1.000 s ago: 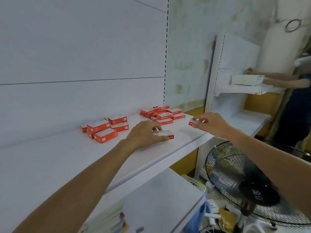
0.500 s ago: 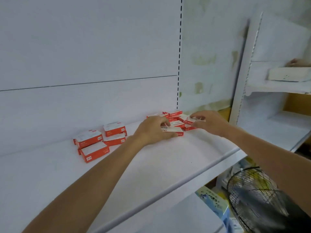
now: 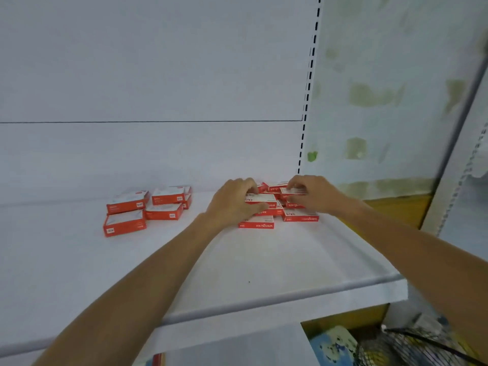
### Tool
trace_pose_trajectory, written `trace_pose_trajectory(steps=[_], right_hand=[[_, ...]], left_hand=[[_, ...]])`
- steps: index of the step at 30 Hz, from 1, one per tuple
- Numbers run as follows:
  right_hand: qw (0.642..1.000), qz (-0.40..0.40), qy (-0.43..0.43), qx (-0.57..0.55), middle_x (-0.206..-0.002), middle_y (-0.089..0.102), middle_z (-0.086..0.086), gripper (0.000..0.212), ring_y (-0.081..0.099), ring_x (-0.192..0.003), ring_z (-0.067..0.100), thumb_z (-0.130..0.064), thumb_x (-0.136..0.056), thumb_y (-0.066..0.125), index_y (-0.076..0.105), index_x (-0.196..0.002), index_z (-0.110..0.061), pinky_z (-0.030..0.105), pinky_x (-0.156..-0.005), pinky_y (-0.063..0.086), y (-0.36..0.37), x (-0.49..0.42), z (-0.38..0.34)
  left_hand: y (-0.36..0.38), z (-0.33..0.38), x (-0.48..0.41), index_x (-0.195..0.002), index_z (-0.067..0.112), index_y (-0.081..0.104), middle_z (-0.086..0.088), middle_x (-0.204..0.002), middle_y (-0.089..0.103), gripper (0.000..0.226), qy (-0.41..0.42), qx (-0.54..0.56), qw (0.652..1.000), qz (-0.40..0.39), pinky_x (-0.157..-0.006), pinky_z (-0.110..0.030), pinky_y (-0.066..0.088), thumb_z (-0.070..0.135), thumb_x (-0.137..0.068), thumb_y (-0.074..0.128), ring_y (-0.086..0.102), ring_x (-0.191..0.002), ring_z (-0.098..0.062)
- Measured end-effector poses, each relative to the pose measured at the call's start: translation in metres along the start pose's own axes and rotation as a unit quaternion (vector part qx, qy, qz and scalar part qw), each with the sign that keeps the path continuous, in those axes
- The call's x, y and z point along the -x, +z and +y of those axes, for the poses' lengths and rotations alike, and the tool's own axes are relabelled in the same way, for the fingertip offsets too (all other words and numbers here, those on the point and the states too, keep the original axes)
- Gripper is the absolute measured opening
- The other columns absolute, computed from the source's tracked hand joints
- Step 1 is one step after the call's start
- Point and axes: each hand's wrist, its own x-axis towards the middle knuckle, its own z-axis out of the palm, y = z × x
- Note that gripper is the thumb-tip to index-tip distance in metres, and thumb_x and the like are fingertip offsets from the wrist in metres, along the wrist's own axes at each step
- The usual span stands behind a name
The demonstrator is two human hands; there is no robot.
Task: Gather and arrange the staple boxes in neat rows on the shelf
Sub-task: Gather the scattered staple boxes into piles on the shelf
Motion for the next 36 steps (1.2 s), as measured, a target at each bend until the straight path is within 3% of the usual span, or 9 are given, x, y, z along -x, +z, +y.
trace_pose_trajectory(steps=[6,15,18,21,28,33,36], right_hand=[[0.999,0.009,-0.031,0.013,-0.114,0.059,0.004,0.038,0.053,-0.105,0.02,-0.044,-0.084,0.059,0.06,-0.115,-0.023,0.039,-0.091,0.045,-0.009,-0.002,0.006],[0.992,0.093,-0.066,-0.048,-0.108,0.061,0.006,0.034,0.052,-0.102,0.02,-0.028,-0.086,0.058,0.057,-0.116,-0.012,0.035,-0.085,0.044,-0.004,-0.012,-0.043],[0.989,0.079,-0.107,-0.064,-0.11,0.06,0.007,0.035,0.051,-0.104,0.021,-0.025,-0.086,0.057,0.056,-0.118,-0.012,0.033,-0.085,0.042,0.007,-0.019,-0.09],[0.984,0.067,-0.147,-0.079,-0.111,0.059,0.007,0.035,0.051,-0.105,0.023,-0.021,-0.085,0.058,0.055,-0.118,-0.011,0.031,-0.085,0.04,0.023,-0.024,-0.149],[0.958,0.008,-0.258,-0.129,-0.111,0.059,0.007,0.037,0.052,-0.106,0.024,-0.018,-0.084,0.058,0.054,-0.12,-0.011,0.031,-0.083,0.04,0.073,-0.008,-0.314],[0.934,-0.015,-0.319,-0.159,-0.113,0.058,0.007,0.036,0.05,-0.108,0.021,-0.019,-0.086,0.057,0.054,-0.121,-0.012,0.033,-0.087,0.042,0.103,0.013,-0.417],[0.927,-0.03,-0.332,-0.172,-0.116,0.057,0.007,0.036,0.05,-0.109,0.02,-0.02,-0.087,0.056,0.053,-0.123,-0.013,0.031,-0.087,0.041,0.126,0.022,-0.46]], left_hand=[[0.01,0.012,-0.006,-0.116,0.022,0.056,-0.003,-0.114,0.054,0.045,-0.013,-0.005,1.0,-0.01,-0.08,-0.027,0.044,0.049,-0.081,0.061,0.051,-0.096,-0.014],[-0.021,-0.03,0.042,-0.122,0.019,0.049,-0.005,-0.122,0.051,0.046,-0.076,-0.02,0.997,0.005,-0.099,-0.037,0.037,0.042,-0.083,0.06,0.044,-0.116,-0.022],[-0.051,-0.051,0.073,-0.113,0.019,0.055,-0.003,-0.109,0.056,0.037,-0.088,-0.055,0.994,0.022,-0.099,-0.038,0.036,0.04,-0.082,0.061,0.049,-0.105,-0.019],[-0.09,-0.076,0.115,-0.113,0.017,0.057,-0.006,-0.113,0.058,0.035,-0.113,-0.083,0.989,0.035,-0.091,-0.03,0.036,0.035,-0.084,0.061,0.051,-0.108,-0.023],[-0.191,-0.142,0.248,-0.102,0.01,0.065,-0.005,-0.109,0.064,0.023,-0.246,-0.057,0.961,0.113,-0.088,-0.025,0.039,0.025,-0.092,0.051,0.057,-0.102,-0.019],[-0.252,-0.192,0.324,-0.101,0.009,0.065,-0.006,-0.108,0.065,0.029,-0.332,-0.083,0.926,0.161,-0.09,-0.031,0.04,0.029,-0.094,0.045,0.057,-0.099,-0.021],[-0.269,-0.215,0.36,-0.097,0.008,0.065,-0.008,-0.102,0.065,0.03,-0.34,-0.099,0.926,0.131,-0.089,-0.036,0.043,0.03,-0.094,0.044,0.058,-0.095,-0.023]])
